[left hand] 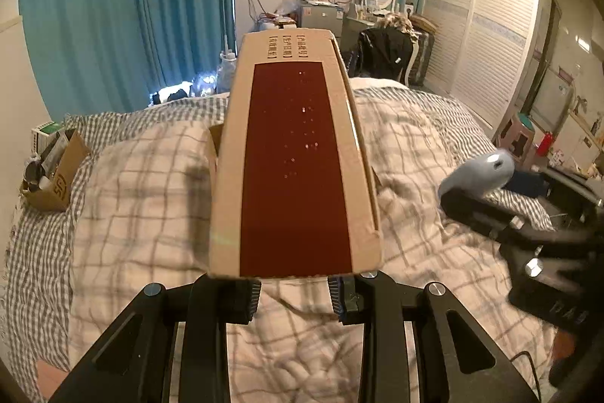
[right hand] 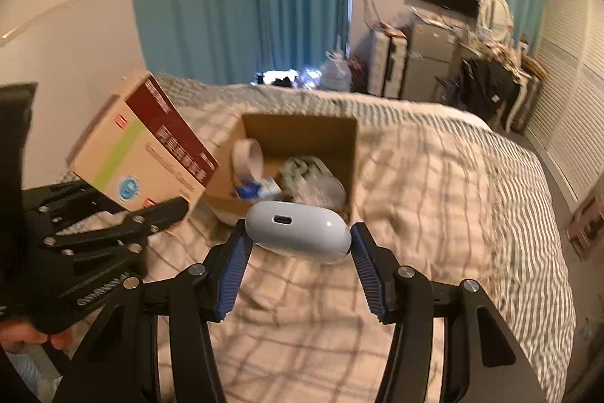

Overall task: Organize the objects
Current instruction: 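Carry the earbud case and medicine box into the box and release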

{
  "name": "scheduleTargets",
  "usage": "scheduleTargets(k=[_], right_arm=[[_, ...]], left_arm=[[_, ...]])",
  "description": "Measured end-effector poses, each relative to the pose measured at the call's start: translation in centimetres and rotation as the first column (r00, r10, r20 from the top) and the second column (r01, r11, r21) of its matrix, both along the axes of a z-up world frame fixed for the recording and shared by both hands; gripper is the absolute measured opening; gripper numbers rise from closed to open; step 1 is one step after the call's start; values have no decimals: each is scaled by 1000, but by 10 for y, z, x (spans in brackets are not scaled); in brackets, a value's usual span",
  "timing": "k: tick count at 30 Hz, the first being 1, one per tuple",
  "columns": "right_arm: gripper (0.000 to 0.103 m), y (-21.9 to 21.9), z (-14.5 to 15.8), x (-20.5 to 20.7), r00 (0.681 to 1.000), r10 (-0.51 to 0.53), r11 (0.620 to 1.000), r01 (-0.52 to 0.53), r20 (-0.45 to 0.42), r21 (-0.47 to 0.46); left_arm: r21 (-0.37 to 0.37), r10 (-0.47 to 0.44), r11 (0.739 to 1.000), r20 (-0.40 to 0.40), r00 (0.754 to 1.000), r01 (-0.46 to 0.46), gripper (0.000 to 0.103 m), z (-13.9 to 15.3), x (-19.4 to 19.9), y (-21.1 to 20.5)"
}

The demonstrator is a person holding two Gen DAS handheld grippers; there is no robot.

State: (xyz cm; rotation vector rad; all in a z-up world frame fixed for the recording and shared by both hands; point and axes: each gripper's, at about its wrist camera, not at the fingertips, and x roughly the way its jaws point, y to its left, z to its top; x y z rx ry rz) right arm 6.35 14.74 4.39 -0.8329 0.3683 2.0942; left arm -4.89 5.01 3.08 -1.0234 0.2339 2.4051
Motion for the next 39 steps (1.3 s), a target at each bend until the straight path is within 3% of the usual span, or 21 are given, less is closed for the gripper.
scheduleTargets(k=[5,12,22,30,32,33,34,36,39], right_arm=[[53,30,19,-22,999,42,999,-41,-19,26],[53,91,17,-58,999,49,999,-48,-21,9],[53,201,-49,-99,1000,-22,994,21,-6,-110],[54,238,-90,-93,998,-67,980,62,-17,-188],[55,239,-91,-89,995,-90,978,82,-33,-192],[64,240,-90,-86,994,-99,977,88,-45,-194],[68,239,-87,-83,993,-106,977,94,-55,-190],[72,235,-76,-77,991,-120,979,108,-63,-174],[73,225,-55,-70,990,-125,982,113,-70,-151]], left_arm=[[-4,19,1000,-5,1000,-19,29,3,-27,-4],[-11,28,1000,20,999,-28,29,-7,-86,5],[-44,6,999,96,995,-1,29,-58,-161,40],[-64,1,998,167,986,10,30,-100,-183,57],[-67,7,998,183,983,5,33,-104,-184,56],[-78,11,997,181,983,3,45,-104,-184,55],[-98,18,995,170,985,-1,72,-102,-183,54],[-127,54,991,104,993,-40,93,-90,-176,53],[-102,54,994,67,996,-47,93,-73,-165,48]])
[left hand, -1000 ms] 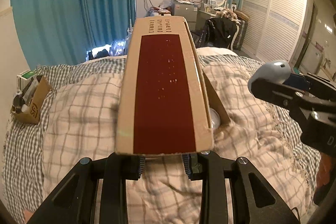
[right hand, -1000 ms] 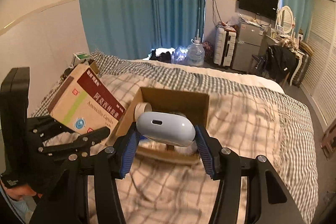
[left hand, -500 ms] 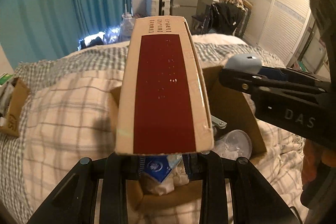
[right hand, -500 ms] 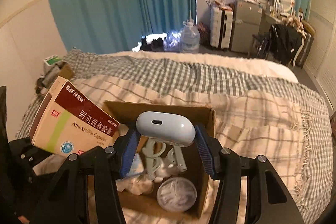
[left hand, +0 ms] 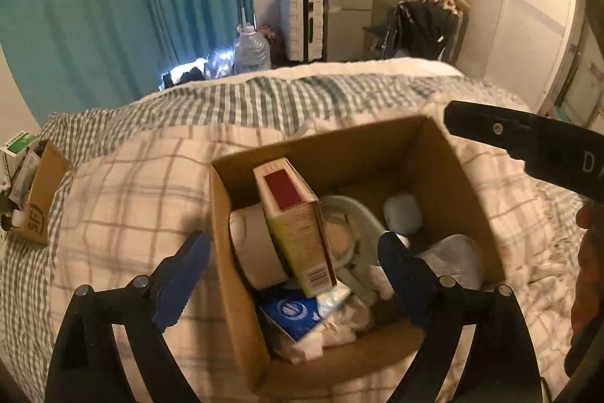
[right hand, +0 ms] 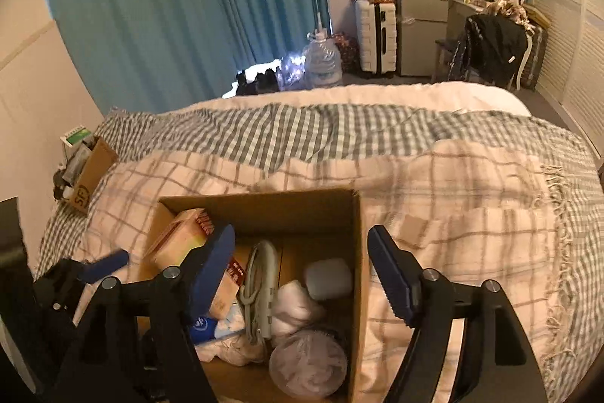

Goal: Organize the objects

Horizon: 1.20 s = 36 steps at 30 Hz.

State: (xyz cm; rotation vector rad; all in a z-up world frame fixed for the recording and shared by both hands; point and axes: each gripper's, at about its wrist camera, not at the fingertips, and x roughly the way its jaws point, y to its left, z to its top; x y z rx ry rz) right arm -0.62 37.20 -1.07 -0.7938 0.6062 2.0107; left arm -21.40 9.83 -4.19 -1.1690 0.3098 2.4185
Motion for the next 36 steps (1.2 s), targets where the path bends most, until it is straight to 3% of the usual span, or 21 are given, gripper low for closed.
scheduleTargets(k=[8,16,22,29,33,36], right_arm=[[75,-61,68,26,1000,-13,994,10,28,108],[90,-151,156,64,999,-31,955,27,9,297],[102,-205,189,81,999,-47,910,33,25,412],[102,-235,174,100,999,-48,919,46,-4,392],[102,-234,141,112,992,-118,922,97,35,375],[103,-224,102,112,986,-156,930,126,61,345]], left_arm=[[76,45,996,-77,996,-39,96,74,44,-31],[188,94,981,-217,972,-53,103,157,105,-70],[237,137,969,-288,948,-68,103,193,143,-93],[354,239,927,-302,923,-124,103,183,176,-119],[347,265,927,-339,903,-142,103,157,186,-118],[312,250,940,-345,905,-140,103,127,184,-111]])
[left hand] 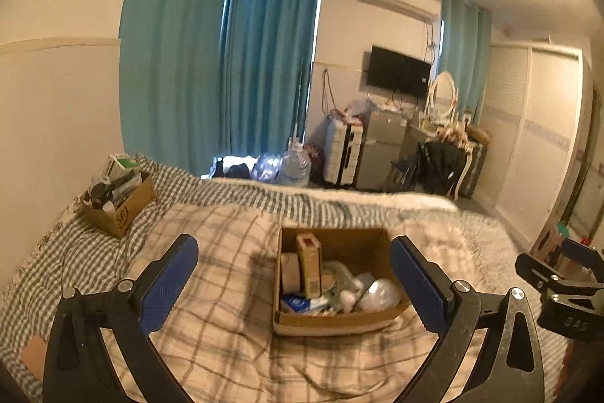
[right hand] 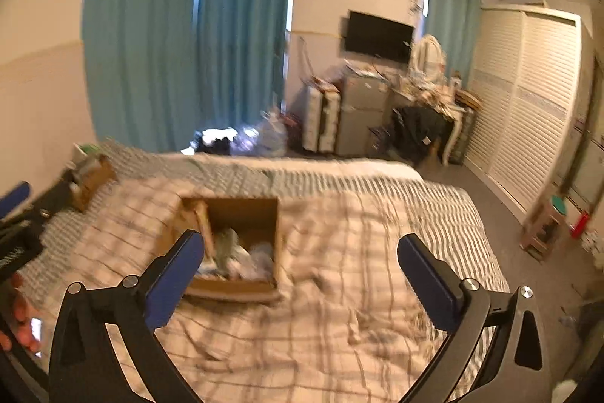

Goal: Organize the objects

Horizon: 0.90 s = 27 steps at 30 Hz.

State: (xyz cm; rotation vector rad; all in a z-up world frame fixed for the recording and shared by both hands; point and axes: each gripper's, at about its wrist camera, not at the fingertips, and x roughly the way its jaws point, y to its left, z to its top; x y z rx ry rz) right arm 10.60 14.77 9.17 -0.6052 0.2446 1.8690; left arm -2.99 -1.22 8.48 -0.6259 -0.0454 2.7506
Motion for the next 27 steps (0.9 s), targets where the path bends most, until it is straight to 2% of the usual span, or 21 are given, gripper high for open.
scheduleTargets(k=[2,5,10,27], right_arm=[[103,7,-25,-3,1000,27,1000,-27,-12,0],[102,14,-56,-13,997,73,992,-70,-23,101],[103,29,-85,-21,993,114,993,-112,-39,46],[103,33,-90,-14,991,109,994,-107,-73,36]], left_arm=[[-23,-14,1000,21,1000,15,103,-22,-3,4],[-33,-5,999,38,999,7,103,-50,-5,8],[-66,-3,998,58,998,7,103,-75,-6,13],[-117,-26,993,86,996,36,103,-86,-8,21]])
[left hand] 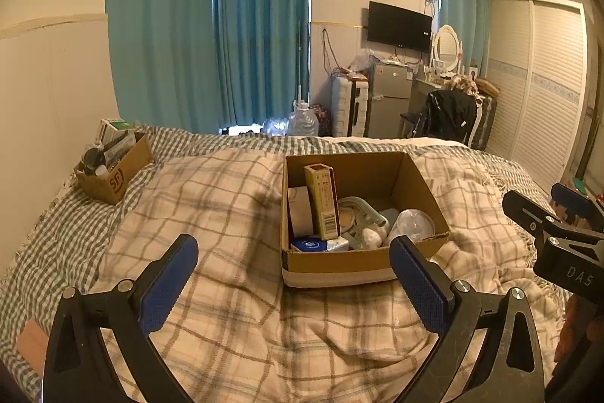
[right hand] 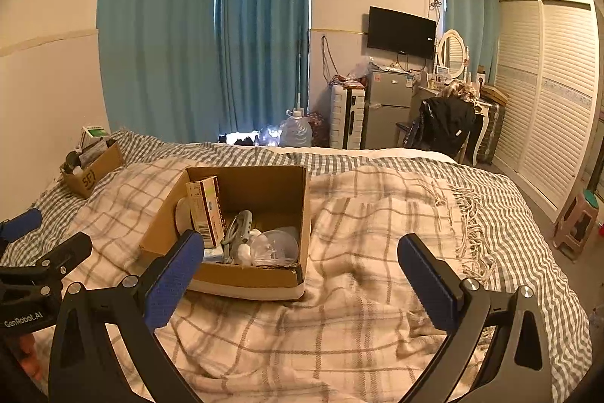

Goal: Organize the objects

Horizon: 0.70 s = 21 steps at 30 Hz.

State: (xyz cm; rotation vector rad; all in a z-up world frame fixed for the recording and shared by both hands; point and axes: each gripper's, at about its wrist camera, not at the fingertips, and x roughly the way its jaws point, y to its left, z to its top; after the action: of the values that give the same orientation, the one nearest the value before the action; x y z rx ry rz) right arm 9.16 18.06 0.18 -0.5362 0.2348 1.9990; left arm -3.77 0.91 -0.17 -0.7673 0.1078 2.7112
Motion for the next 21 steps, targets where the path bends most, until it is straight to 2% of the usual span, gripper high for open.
scheduleTargets(k=[21], right_arm=[[103,-2,-3,-6,1000,16,1000,-16,16,-11]], left_arm=[[12,-4,1000,26,1000,4,103,-4,-3,-1]])
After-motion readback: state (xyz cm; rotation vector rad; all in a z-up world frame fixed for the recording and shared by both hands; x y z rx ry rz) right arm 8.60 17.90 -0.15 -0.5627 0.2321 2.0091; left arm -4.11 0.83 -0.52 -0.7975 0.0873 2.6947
